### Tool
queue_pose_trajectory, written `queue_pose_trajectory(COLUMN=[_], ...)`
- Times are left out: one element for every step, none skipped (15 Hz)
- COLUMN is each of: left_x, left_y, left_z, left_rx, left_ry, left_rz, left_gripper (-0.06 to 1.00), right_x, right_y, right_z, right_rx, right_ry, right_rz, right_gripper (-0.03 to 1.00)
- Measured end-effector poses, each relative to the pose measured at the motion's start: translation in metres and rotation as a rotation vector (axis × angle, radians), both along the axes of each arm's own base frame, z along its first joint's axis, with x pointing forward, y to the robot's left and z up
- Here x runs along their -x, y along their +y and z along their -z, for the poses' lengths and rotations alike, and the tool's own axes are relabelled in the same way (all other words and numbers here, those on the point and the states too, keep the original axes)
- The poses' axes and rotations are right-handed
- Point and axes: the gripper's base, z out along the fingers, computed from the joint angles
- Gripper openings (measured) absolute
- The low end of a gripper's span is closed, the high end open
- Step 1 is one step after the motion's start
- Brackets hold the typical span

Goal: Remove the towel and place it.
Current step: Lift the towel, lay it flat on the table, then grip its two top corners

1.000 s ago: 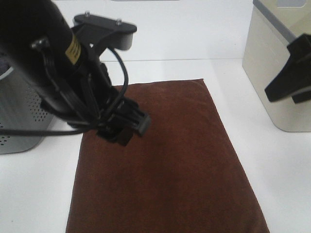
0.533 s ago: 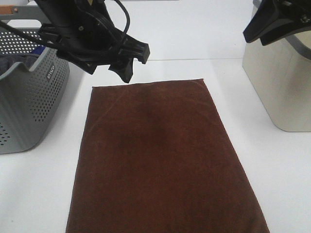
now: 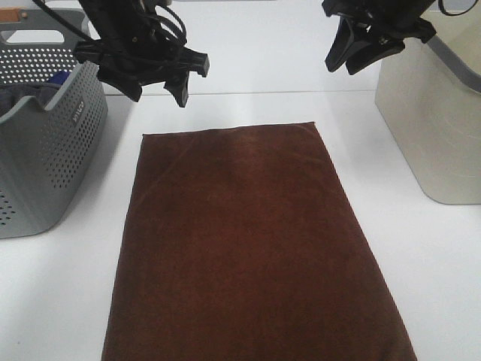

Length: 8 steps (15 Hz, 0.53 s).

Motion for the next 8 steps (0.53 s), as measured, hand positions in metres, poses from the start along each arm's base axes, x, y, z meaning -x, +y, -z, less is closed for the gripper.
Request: queue_pose_trajectory(left_x=[-0.01, -0.021, -0.028, -0.033, -0.033, -0.037, -0.041, -0.044], left_y=[0.001, -0.001, -0.002, -0.004, -0.004, -0.006, -0.008, -0.009], left_z=[0.007, 0.015, 0.019, 0.026, 0.026, 0.033, 0.039, 0.042], left_rx=[0.009, 0.014, 0.015, 0.011, 0.011, 0.009, 0.006, 0.005], left_ry=[0.007, 0.005, 0.002, 0.009, 0.009, 0.013, 0.019, 0.019], left_rz=[-0.007, -0.009, -0.012, -0.012, -0.012, -0.011, -0.011, -0.011], left_gripper=[0.66, 0.66, 0.66, 0.66, 0.66, 0.66, 0.66, 0.66], right_x=[-0.012, -0.022, -0.037, -0.047, -0.047, -0.056, -0.063, -0.069], right_y=[0.007, 0.013, 0.02, 0.023, 0.023, 0.023, 0.023, 0.023], right_z=[0.01, 0.019, 0.034, 0.046, 0.046, 0.061, 0.074, 0.087], right_rx=[0.044, 0.088, 0.123, 0.138, 0.138, 0.156, 0.175, 0.193], right_ry=[-0.013, -0.024, -0.032, -0.039, -0.039, -0.037, -0.048, -0.052], right_rz=[-0.024, -0.041, -0.031, -0.014, -0.014, -0.005, 0.002, 0.008], right_gripper=[0.38, 0.38, 0.38, 0.38, 0.38, 0.38, 0.38, 0.38])
